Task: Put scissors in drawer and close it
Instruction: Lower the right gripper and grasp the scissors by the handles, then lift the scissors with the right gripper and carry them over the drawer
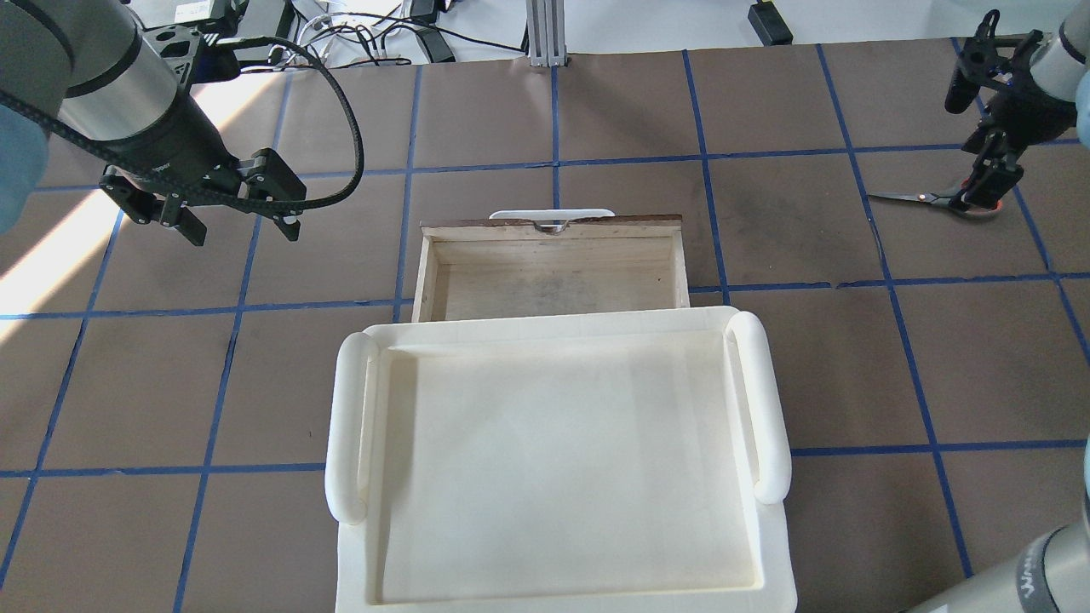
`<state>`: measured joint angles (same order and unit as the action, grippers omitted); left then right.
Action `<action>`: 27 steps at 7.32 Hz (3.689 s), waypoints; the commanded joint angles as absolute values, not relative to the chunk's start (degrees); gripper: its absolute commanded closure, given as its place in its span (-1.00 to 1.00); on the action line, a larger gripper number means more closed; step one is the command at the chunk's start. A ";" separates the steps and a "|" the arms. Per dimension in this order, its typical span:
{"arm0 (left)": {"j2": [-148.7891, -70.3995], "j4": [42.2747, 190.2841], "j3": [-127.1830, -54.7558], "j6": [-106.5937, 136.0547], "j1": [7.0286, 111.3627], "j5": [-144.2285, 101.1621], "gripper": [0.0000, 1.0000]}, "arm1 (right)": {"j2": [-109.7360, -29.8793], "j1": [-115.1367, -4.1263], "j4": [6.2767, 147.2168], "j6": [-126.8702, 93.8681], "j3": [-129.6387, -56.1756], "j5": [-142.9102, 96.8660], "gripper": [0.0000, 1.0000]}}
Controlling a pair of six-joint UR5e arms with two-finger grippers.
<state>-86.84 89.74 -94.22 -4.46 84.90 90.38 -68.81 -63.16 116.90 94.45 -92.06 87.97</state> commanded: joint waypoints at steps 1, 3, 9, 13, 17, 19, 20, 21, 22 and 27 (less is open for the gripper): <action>-86.84 89.74 -94.22 -4.48 84.90 90.35 -1.00 | -59.81 -61.79 128.71 109.96 -90.97 85.71 -0.97; -86.84 89.74 -94.22 -4.48 84.90 90.27 -1.00 | -55.64 -60.82 129.21 115.39 -86.77 86.04 -0.85; -86.84 89.74 -94.31 -4.57 84.90 90.44 -1.00 | -50.98 -60.82 127.79 119.79 -84.64 86.48 -0.44; -86.84 89.74 -94.31 -4.57 84.90 90.44 -1.00 | -50.63 -60.82 127.88 119.62 -84.73 86.57 -0.32; -86.84 89.74 -94.31 -4.40 84.90 90.61 -1.00 | -50.63 -60.82 127.97 119.36 -84.55 89.11 0.60; -86.84 89.74 -94.31 -4.48 84.90 90.53 -1.00 | -50.97 -60.82 128.14 119.01 -84.55 89.56 1.00; -86.84 89.74 -94.31 -4.48 84.90 90.53 -1.00 | -51.24 -60.82 128.23 119.00 -84.12 89.65 1.00; -86.84 89.74 -94.31 -4.48 84.90 90.53 -1.00 | -52.37 -60.91 127.88 119.18 -83.94 88.95 1.00; -86.84 89.74 -94.31 -4.48 84.90 90.53 -1.00 | -55.69 -61.52 126.14 118.74 -84.02 88.68 1.00; -86.92 89.74 -94.31 -4.48 84.90 90.62 -1.00 | -72.14 -72.75 109.00 103.20 -84.64 87.02 1.00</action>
